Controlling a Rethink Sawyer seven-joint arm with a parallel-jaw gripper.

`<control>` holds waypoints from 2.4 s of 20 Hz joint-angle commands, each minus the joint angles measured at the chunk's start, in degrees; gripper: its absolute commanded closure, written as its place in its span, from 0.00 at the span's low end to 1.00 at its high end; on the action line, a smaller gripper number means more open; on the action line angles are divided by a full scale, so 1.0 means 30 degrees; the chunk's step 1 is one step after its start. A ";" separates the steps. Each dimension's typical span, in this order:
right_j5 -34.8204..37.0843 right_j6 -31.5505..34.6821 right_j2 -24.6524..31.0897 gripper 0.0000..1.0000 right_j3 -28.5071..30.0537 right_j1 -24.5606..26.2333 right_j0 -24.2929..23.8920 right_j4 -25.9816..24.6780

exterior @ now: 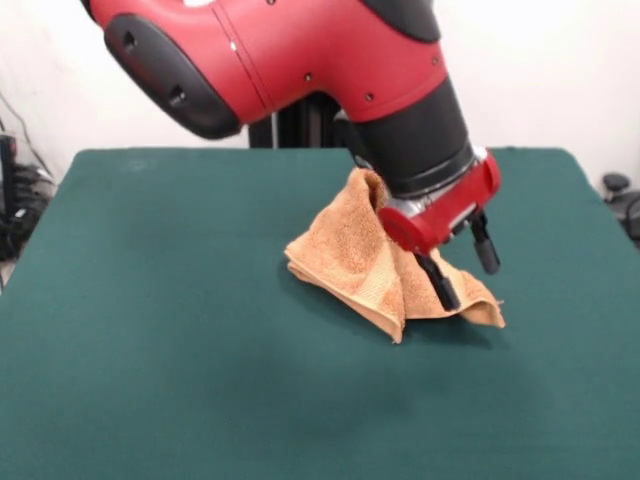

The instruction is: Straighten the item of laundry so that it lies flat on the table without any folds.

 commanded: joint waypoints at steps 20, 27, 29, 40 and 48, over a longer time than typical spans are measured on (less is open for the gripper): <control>0.2010 -0.5661 -0.1107 0.00 0.0933 0.1814 0.0000 -0.1018; 0.2160 -0.5752 -0.0893 0.00 0.1108 0.2307 -0.0072 -0.0691; 0.2102 -0.5767 -0.0890 0.00 0.1132 0.2382 -0.0132 -0.0720; 0.2037 -0.5637 -0.0955 0.00 0.0855 0.2595 0.0069 -0.0997; 0.2439 -0.5641 -0.1477 0.00 0.0601 0.2320 0.0347 -0.1426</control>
